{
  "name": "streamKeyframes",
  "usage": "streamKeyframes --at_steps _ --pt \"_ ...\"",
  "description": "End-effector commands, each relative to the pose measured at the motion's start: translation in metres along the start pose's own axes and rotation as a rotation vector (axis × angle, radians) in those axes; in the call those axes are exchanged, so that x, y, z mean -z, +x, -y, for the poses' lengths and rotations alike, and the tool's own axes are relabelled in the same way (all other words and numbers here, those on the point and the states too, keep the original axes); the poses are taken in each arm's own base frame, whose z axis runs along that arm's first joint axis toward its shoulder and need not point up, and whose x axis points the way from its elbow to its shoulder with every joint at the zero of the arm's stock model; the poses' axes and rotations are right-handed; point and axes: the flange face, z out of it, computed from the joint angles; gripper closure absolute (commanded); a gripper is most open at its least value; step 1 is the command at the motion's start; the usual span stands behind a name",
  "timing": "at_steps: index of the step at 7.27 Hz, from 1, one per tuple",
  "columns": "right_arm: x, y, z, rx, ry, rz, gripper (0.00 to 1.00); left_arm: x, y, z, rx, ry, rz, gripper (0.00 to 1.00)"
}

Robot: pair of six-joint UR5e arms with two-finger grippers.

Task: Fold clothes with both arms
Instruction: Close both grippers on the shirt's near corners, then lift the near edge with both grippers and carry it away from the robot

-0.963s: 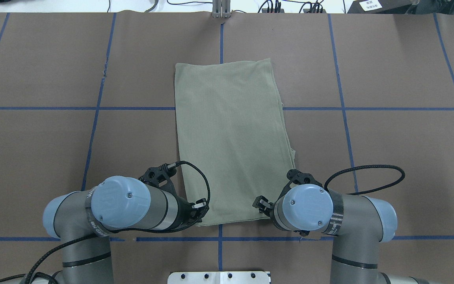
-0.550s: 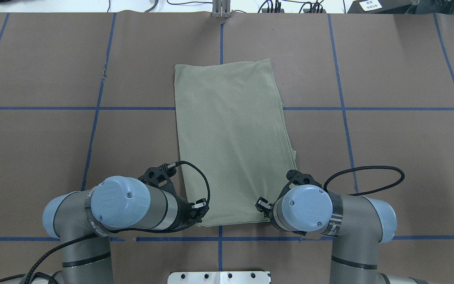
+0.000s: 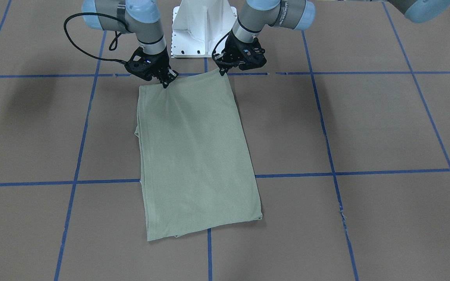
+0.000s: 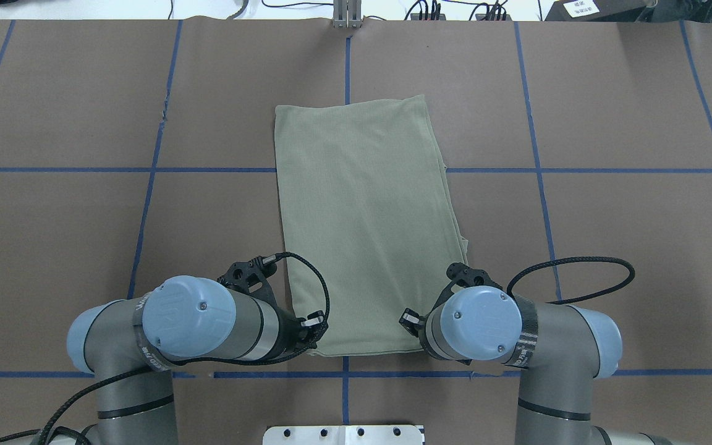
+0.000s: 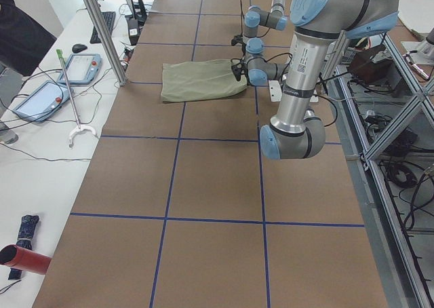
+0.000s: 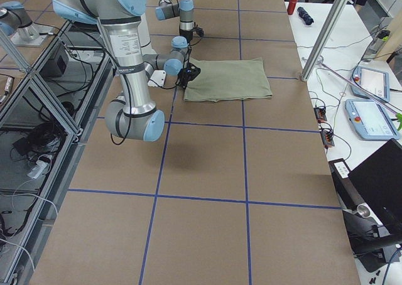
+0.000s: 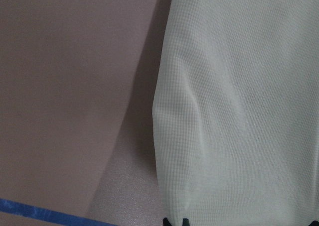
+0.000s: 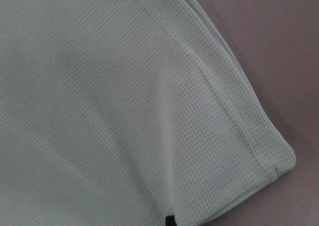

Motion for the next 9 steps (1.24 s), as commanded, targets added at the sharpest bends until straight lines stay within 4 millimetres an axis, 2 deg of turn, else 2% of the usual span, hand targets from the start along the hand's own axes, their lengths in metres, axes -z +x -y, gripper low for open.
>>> streamKeyframes --at_steps 1,2,3,5,6,8,9 --pt "0.009 -0.009 0.0 -0.001 -0.003 0.021 1.0 0.0 0.0 0.001 0.001 0.001 -0.001 1.0" --pt "0.017 -0.017 0.004 -0.014 -0.003 0.037 1.0 0.004 0.002 -0.001 -0.001 -0.003 -0.009 1.0" --pt "0.018 -0.017 0.005 -0.017 -0.005 0.035 1.0 0.017 0.004 -0.004 -0.006 -0.01 -0.028 1.0" --pt "0.053 -0.016 -0.003 -0.021 -0.041 0.089 1.0 0.034 0.003 -0.009 -0.011 -0.017 -0.053 1.0" --pt "0.064 -0.013 -0.014 -0.012 -0.117 0.08 1.0 0.045 0.0 -0.015 -0.018 -0.029 -0.066 1.0" --pt "0.104 -0.007 -0.032 -0.007 -0.283 0.081 1.0 0.096 -0.003 -0.034 -0.019 -0.04 -0.049 1.0" --pt "0.111 -0.005 -0.037 -0.001 -0.328 0.073 1.0 0.123 -0.006 -0.05 -0.026 -0.056 -0.032 1.0"
